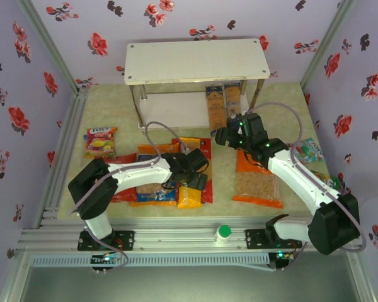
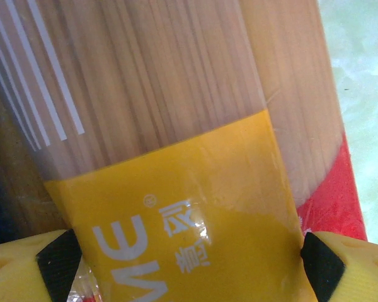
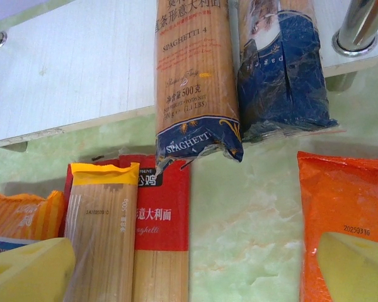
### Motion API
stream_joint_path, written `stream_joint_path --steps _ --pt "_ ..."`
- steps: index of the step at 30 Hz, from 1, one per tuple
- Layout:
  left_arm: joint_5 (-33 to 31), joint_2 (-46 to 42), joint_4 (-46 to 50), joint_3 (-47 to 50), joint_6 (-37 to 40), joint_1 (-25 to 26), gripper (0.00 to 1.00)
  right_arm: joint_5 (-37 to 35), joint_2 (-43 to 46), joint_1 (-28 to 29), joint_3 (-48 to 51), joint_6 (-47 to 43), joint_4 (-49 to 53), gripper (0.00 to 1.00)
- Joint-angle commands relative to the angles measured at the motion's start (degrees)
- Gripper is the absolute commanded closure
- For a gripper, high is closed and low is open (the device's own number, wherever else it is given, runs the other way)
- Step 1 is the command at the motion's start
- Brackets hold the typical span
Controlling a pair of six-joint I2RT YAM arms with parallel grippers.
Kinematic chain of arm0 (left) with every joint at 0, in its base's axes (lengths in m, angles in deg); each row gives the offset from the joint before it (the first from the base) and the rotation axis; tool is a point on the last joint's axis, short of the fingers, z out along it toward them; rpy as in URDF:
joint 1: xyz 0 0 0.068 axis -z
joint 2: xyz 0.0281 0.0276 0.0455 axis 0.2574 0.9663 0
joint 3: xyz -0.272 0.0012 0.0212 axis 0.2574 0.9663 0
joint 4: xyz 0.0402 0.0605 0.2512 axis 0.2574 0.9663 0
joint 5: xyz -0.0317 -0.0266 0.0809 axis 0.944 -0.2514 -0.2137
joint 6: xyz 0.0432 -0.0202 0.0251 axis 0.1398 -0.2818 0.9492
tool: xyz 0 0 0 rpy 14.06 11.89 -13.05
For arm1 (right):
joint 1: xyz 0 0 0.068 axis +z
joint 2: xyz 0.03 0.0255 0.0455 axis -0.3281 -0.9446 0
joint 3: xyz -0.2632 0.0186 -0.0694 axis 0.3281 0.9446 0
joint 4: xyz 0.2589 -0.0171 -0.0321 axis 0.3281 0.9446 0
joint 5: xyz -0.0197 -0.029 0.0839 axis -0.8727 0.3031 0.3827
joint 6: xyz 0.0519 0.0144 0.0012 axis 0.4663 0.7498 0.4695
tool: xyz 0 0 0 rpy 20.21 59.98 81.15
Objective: Place and organize the pasta boxes and bags onto the shelf
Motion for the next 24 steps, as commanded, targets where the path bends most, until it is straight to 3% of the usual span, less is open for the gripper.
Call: stream_joint_path --steps 1,6,12,21,22,24 --pt "-0.34 1.83 3.35 -0.99 -0.35 0.52 0.05 0.53 0.82 -0.45 0.76 -0.33 -0.41 0.01" --pt "-0.61 2.77 4.19 -0.91 -0.26 0.53 0.08 0.78 0.55 -0.53 0.58 -0.32 -0.54 0.01" --pt "-0.27 2.71 4.0 -0.67 0.05 0.22 0.35 0.82 0.37 -0.53 0.23 -0.32 -0.25 0.01" --pt "0.69 -0.87 3.9 0.49 0.51 -1.1 0.51 0.97 -0.21 -0.52 -0.55 -0.41 0.15 0.01" --pt "0.84 -1.29 3.78 0.64 0.63 -1.28 0.54 0.97 -0.39 -0.54 -0.73 -0.41 0.16 0.01" --pt "0.86 -2.4 3.41 0.83 0.59 -1.68 0.82 1.06 -0.67 -0.53 -0.89 -0.43 0.26 0.01"
